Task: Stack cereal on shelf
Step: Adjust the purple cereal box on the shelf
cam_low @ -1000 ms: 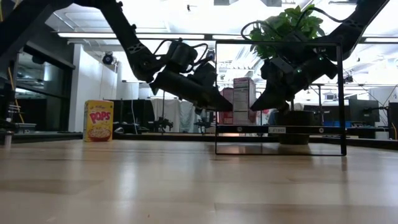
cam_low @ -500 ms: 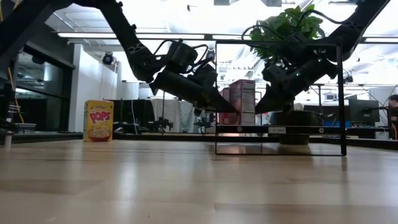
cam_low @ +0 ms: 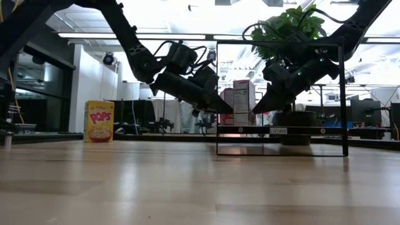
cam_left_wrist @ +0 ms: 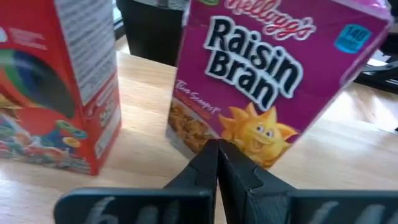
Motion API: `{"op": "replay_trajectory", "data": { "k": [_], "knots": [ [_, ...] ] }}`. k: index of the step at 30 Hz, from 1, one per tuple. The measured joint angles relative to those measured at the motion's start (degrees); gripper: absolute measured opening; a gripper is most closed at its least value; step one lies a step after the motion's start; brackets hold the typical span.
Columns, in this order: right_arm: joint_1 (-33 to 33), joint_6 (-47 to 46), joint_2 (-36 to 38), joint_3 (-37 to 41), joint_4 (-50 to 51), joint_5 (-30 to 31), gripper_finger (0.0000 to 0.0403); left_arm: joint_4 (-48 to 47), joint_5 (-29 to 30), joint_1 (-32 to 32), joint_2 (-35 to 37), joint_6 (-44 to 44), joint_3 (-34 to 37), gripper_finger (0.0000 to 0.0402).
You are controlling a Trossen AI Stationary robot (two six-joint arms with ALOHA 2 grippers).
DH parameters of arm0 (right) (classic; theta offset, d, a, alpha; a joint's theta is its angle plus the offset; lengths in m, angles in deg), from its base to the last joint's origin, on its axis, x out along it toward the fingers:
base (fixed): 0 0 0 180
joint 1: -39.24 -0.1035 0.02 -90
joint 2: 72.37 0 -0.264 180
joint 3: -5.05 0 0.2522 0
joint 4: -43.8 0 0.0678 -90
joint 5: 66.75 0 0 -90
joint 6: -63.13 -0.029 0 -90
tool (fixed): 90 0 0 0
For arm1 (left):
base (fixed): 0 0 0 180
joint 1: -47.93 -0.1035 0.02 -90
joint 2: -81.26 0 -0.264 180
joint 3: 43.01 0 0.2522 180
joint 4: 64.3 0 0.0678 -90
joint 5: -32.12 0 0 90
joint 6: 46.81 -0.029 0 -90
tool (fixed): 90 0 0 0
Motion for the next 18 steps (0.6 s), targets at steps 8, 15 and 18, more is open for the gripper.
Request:
{"op": "replay_trajectory", "data": {
  "k": [8, 15, 18],
  "knots": [
    [0.22, 0.14, 0.00, 0.00, 0.02, 3.13, 0.0000, 0.00, -0.66, 0.42, 0.01, 0.09, 0.00, 0.0000],
    [0.22, 0.17, 0.00, 0.00, 0.09, 3.12, 0.0000, 0.03, -1.02, 0.52, 0.01, 0.99, 0.00, 0.0000],
    [0.22, 0.69, 0.00, 0.00, -0.03, 3.18, 0.0000, 0.47, -2.53, 0.49, 0.03, 1.52, 0.02, 0.0000]
  ]
}}
